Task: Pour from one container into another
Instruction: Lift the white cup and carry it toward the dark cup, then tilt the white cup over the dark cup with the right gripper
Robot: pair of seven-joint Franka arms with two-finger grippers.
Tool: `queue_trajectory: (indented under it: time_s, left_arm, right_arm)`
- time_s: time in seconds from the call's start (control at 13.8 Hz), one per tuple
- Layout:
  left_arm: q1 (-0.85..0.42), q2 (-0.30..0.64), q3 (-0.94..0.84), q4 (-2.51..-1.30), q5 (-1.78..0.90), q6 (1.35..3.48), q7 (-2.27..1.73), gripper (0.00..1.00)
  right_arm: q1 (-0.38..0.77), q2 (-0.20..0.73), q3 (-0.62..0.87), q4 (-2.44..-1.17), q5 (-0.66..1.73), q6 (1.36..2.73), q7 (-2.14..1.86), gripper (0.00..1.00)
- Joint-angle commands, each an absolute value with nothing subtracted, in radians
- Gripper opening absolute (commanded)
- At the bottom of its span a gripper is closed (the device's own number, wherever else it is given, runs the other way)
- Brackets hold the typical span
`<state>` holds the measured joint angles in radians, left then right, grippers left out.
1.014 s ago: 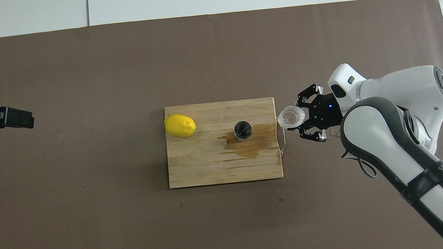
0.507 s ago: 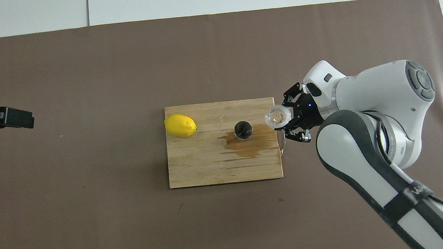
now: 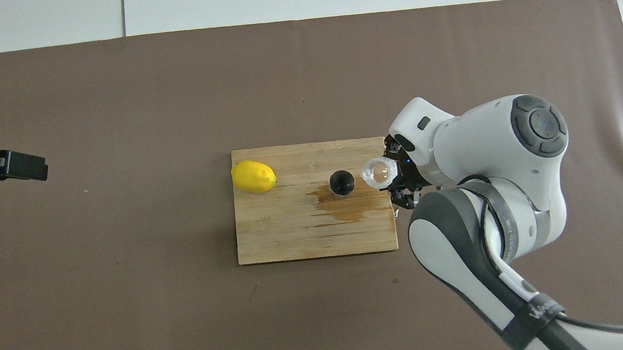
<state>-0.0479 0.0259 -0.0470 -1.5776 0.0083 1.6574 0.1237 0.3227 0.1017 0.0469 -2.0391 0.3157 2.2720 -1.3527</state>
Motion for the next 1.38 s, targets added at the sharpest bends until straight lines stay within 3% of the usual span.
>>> queue_trajectory:
  time_s: [0.0,1.3]
  left_arm:
    - [-0.041,0.000,-0.051,-1.603,-0.002,1.664,0.117,1.00]
    - [-0.041,0.000,-0.051,-1.603,-0.002,1.664,0.117,1.00]
  right_arm:
    - [0.351,0.110,0.049,-2.011,0.259,2.270,-1.286,0.23]
    - [0.471,0.155,0.052,-1.896,-0.202,2.186,-1.028,0.23]
